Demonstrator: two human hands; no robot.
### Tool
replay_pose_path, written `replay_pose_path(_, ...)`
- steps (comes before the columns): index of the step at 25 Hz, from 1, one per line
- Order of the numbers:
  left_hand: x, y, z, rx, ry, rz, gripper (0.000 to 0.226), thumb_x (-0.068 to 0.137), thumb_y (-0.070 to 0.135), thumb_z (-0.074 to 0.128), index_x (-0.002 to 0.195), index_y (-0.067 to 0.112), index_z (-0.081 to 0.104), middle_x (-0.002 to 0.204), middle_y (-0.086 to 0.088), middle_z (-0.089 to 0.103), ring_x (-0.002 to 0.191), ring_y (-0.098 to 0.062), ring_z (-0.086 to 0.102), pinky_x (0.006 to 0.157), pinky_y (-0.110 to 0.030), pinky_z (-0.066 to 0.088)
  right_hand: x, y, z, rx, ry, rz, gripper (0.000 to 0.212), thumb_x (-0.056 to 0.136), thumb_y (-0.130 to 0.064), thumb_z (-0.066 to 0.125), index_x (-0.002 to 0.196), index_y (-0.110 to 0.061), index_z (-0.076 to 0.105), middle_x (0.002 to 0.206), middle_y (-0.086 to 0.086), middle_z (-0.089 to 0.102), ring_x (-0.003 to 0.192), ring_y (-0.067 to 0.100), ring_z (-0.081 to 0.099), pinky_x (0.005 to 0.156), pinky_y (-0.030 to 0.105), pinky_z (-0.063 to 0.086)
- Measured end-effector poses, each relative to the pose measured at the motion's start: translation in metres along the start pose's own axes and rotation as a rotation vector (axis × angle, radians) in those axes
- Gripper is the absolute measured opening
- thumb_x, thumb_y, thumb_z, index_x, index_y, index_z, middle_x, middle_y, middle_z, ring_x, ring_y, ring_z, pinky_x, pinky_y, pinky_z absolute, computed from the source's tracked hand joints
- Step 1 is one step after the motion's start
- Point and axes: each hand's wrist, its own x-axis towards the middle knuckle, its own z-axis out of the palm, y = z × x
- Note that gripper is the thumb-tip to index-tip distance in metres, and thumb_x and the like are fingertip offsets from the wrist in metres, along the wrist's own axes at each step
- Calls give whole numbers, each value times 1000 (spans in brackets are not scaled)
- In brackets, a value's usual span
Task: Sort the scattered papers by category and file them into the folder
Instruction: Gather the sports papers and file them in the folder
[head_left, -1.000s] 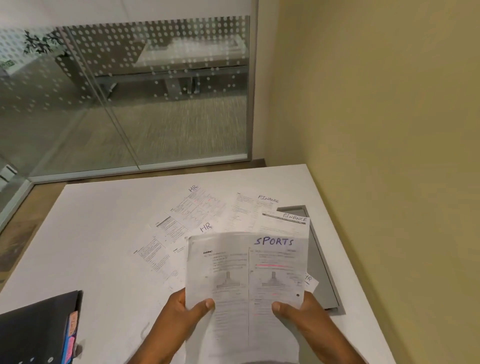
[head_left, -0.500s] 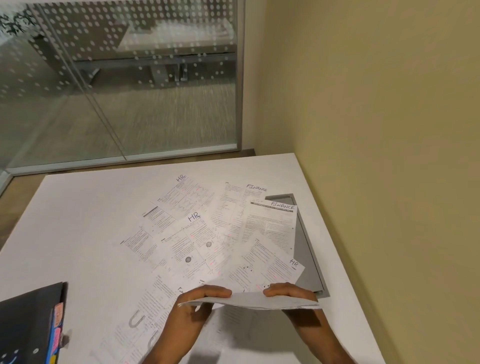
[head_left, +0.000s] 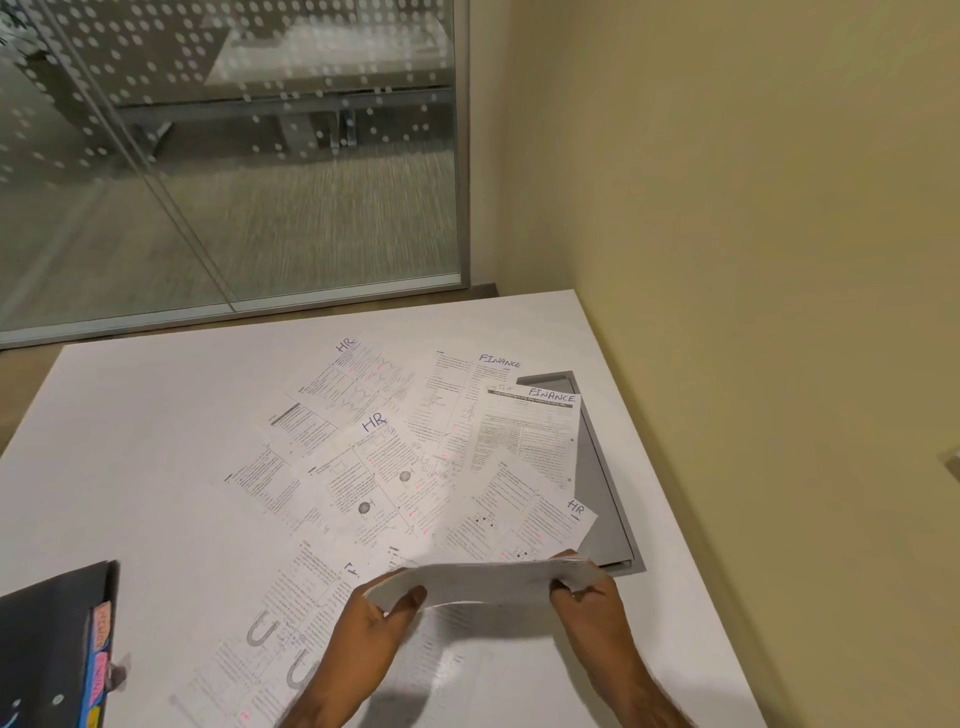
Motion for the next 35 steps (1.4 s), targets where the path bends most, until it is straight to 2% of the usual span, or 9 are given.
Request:
replay_pose_path(5,7,-12,-10,-47,-62,17,24,91,10,70,101,30,79,104,-1,78,95,-25,70,78,-29,51,4,2,-2,-41,-71,34,55,82,16,47,106,-28,72,90,-12,75,75,0,63,66,14,46)
replay_pose_path(8,11,-24,-5,-86,2,-64,15,89,29,71,97,18,78,96,-15,77,91,-39,71,78,-38,51,2,3,3,-2,-33,39,56,83,19,48,94,-27,78,94,-16,79,87,-4,69,77,8,47)
replay_pose_path(11,12,-21,-3,-106,-14,-63,13,94,11,68,101,17,78,95,-10,79,93,-30,72,81,-40,52,4,3,5,17,-31,60,41,83,12,53,98,-17,77,99,-6,78,102,11,71,81,12,50)
replay_pose_path(16,11,-16,-4,-124,-39,-81,34,94,8,68,94,40,80,97,-16,76,87,-28,62,78,-37,44,-2,-4,9,-14,-143,-4,23,82,3,61,84,-14,77,81,2,76,81,12,68,72,18,48)
replay_pose_path(24,4,-2,-11,-35,-136,43,33,88,4,73,97,34,80,107,5,77,100,-9,69,90,-34,53,5,-6,4,-74,-128,-11,42,80,20,52,93,-13,76,94,-1,76,94,11,69,77,15,50)
replay_pose_path(28,10,-5,0,15,-76,-32,28,94,8,67,91,33,79,97,9,79,92,-9,72,81,-25,53,9,7,3,-130,-150,2,43,82,23,52,78,-13,75,78,2,73,74,4,63,71,18,45)
replay_pose_path(31,12,7,-3,-15,-50,-7,12,97,20,66,101,25,76,95,7,80,93,-15,75,79,-24,56,15,14,2,-197,-94,109,27,91,7,62,70,-8,71,61,3,68,55,6,55,65,30,40)
replay_pose_path(33,12,21,-15,-42,-49,31,16,97,28,67,109,22,75,102,4,79,96,-15,75,83,-28,59,20,5,1,-184,-110,140,15,94,-3,65,81,-3,73,80,12,77,64,18,64,66,32,44)
replay_pose_path(35,7,30,-36,-60,-18,24,24,96,30,67,117,20,73,107,6,78,100,-12,74,87,-29,59,17,-14,15,-131,-256,148,14,96,-5,64,99,-13,75,98,-2,81,86,18,74,81,34,53)
